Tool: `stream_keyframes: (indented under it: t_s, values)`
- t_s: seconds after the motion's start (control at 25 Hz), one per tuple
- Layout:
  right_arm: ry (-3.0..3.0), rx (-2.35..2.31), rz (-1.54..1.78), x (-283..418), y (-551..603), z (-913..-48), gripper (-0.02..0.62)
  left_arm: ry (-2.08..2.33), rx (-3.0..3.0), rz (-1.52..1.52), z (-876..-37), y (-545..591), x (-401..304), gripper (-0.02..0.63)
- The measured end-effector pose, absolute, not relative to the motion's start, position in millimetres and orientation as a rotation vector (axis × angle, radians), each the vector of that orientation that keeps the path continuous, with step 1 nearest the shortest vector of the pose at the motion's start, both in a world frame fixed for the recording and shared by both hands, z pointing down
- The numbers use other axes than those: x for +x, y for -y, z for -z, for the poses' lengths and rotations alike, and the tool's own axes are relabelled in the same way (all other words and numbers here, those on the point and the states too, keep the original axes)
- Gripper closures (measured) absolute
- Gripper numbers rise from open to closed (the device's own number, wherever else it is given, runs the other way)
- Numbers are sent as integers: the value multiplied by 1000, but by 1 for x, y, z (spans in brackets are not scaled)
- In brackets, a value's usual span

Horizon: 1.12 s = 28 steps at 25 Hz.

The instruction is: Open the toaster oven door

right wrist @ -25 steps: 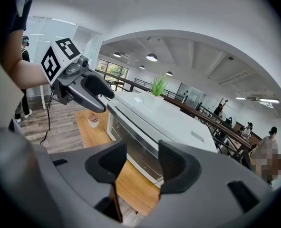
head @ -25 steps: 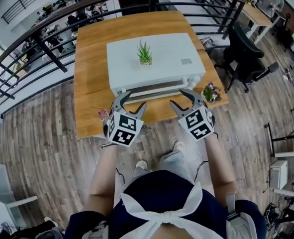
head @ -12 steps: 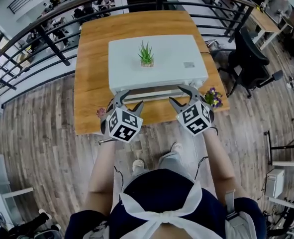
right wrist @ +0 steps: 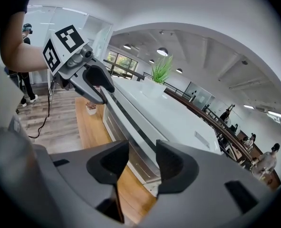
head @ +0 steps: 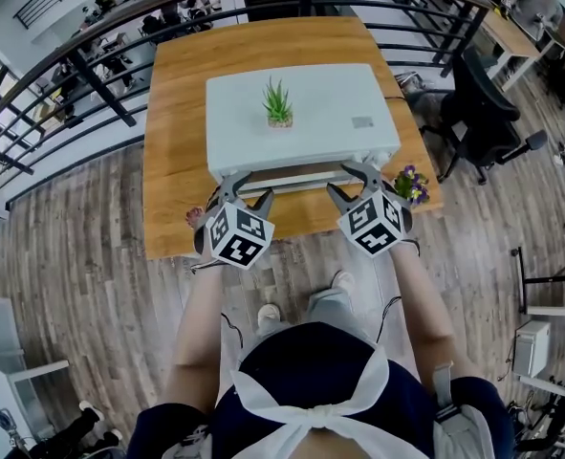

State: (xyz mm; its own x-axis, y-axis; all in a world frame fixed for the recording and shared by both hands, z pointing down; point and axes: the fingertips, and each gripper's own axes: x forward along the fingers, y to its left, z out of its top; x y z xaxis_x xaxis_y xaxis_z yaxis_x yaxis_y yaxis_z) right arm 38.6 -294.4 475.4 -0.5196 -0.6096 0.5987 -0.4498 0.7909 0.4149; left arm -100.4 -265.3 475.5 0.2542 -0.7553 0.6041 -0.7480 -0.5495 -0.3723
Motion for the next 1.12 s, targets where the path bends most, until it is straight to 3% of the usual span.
stream_keyframes:
  t_s: [0.48, 1.12]
  values:
    - [2212, 800, 221, 42, 290, -478, 451, -1464, -2505, 1186, -478, 257, -99, 400]
    - [2220, 822, 214, 47, 275, -480, 442, -1465, -2547, 1135, -480, 241, -95, 405]
